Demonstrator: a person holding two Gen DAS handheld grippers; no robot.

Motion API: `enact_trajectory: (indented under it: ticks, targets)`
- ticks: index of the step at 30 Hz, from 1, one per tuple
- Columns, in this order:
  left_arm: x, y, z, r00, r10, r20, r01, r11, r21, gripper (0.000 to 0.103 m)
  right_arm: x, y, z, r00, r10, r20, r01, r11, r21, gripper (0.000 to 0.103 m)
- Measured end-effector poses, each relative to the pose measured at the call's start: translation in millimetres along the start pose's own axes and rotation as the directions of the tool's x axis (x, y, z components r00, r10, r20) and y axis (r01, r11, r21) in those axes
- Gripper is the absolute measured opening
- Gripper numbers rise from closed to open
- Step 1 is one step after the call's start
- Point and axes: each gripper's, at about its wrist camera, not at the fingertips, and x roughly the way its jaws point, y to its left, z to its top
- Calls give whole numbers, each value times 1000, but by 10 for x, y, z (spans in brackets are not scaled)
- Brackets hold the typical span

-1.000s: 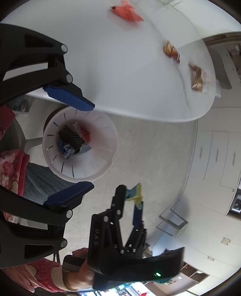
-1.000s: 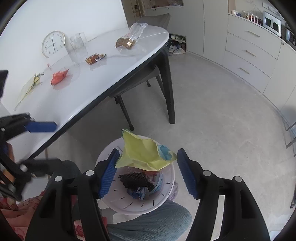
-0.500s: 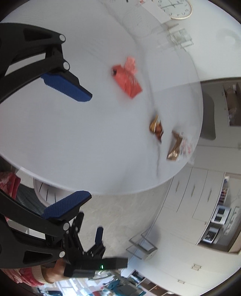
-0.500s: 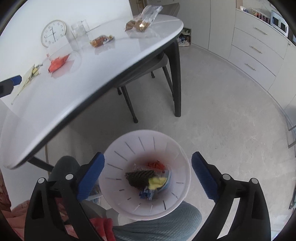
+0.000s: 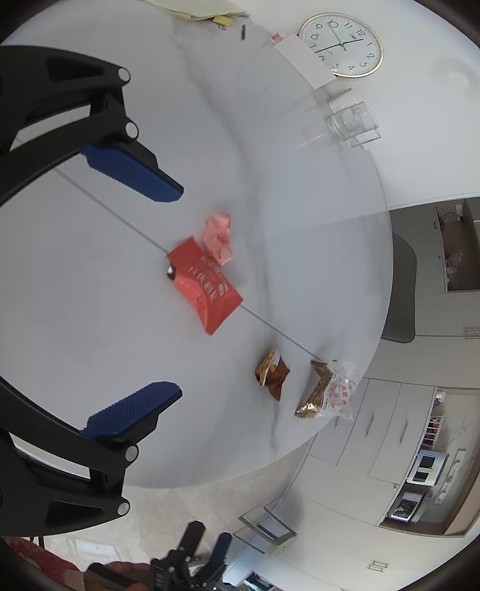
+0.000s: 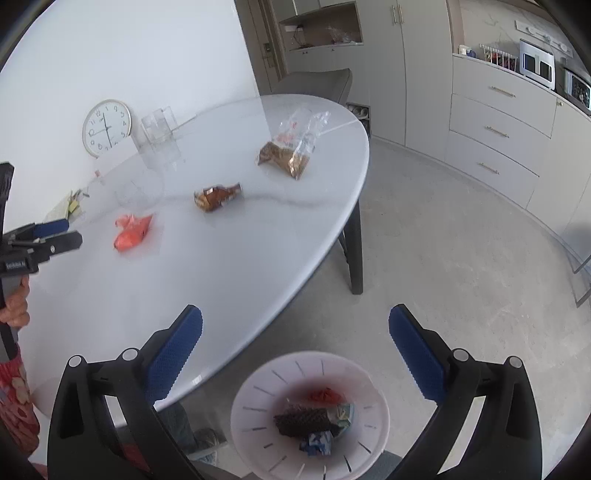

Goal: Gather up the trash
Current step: 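Move both open tools back over the table, then grasp the clear snack bag with the right tool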

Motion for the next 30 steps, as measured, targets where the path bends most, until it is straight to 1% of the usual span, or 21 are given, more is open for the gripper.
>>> enact_trajectory:
  ticks: [6,9,13,15,18,21,25,27,29,30]
  targets:
    - [68,105,111,1000,16,20,-16,1000,27,94,191,164,382,1000,6,9,-6,999,-40,100]
    - [109,195,159,1000,10,20,-11,1000,11,94,309,235,626,1000,18,16,-17,998,-63,100]
    - [167,348,200,1000,13,16,-13,1000,-26,94,500,249,941,999,40,33,-38,997,-61,100]
    - [188,440,201,1000,4,16,-3,999,-51,94,666,199,1111,998,58,30,-57,998,-35,100]
    - [235,543,194,1000,0,10,1,997,-80,94,973,69,1345,998,62,15,-63,998,17,100]
    - [286,615,184,1000,-2,0,2,995,-97,94,1282,-95,1528,1000,26,-12,-25,997,71,100]
    - [327,665,166,1000,-5,-9,4,994,-110,94,1634,-312,1679,998,36,-54,-28,987,156,100]
    - [336,689,156,1000,-10,-9,9,993,-114,94,1724,-344,1725,998,38,-58,-28,986,163,92]
    - [342,717,155,1000,-11,-7,10,992,-123,94,1752,-333,1766,998,53,-45,-45,987,156,75]
    - [345,733,157,1000,-8,-5,8,991,-134,94,1758,-321,1779,997,67,-43,-59,986,153,70]
